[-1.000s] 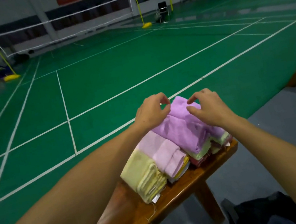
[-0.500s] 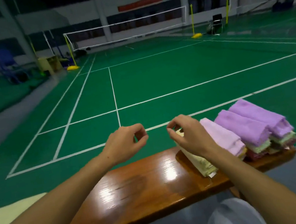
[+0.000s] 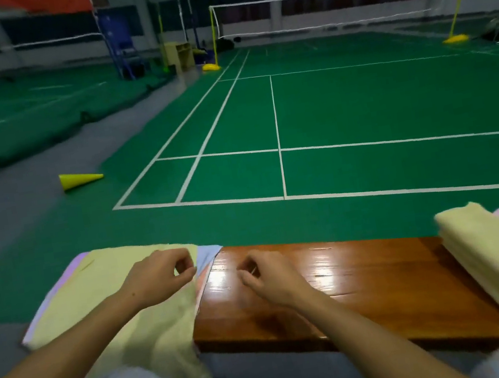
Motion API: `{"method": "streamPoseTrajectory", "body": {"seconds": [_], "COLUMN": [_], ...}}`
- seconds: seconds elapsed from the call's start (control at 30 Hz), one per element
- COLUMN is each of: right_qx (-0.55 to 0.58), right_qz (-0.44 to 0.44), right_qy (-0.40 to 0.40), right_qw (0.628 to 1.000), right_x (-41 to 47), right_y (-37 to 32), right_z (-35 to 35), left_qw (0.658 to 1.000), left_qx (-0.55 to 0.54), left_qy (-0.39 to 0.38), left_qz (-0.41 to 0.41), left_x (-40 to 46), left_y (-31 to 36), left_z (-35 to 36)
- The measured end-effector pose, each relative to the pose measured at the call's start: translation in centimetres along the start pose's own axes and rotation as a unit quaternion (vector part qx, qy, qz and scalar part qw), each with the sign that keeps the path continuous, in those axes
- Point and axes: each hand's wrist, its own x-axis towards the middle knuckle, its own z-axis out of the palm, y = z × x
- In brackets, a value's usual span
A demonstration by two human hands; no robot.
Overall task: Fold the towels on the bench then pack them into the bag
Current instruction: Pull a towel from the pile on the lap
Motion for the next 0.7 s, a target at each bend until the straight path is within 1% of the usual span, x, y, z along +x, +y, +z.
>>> {"method": "streamPoseTrajectory", "body": {"seconds": [0.07, 0.17, 0.27, 0.33, 0.43, 0.57, 0.63, 0.7], "right_qx": [0.043, 0.104, 0.106, 0.079, 0.058, 0.126, 0.17, 0.226], "right_qz": [0.052, 0.147, 0.213, 0.234, 0.246, 0.216, 0.185, 0.173], "right_qy": [-0.039, -0.067, -0.113, -0.106, -0.096, -0.081, -0.042, 0.028], "right_qw": [0.997, 0.981, 0.965, 0.963, 0.963, 0.965, 0.967, 0.958], "right_x": [1.9, 4.6, 6.7, 7.9, 9.2, 9.3, 8.7, 7.8], "right_y": [-1.4, -2.3, -2.7, -2.8, -2.9, -2.8, -2.7, -2.8], "right_z": [3.5, 8.5, 12.3, 13.9, 15.1, 13.5, 11.8, 9.7], "left_qw": [0.999, 0.995, 0.993, 0.994, 0.994, 0.992, 0.989, 0.985], "left_qx": [0.01, 0.009, -0.012, -0.025, -0.042, -0.083, -0.095, -0.106], "left_qy": [-0.035, -0.084, -0.091, -0.081, -0.07, -0.045, -0.017, 0.012], "left_qz": [-0.035, -0.061, -0.07, -0.068, -0.067, -0.088, -0.112, -0.137], "left_x": [-0.5, -1.1, -1.4, -1.5, -1.5, -1.7, -2.0, -2.2], "left_y": [-3.2, -6.2, -7.5, -7.8, -8.3, -9.2, -9.6, -10.1], "left_z": [1.1, 2.6, 3.8, 4.3, 4.8, 4.8, 4.5, 4.0]}}
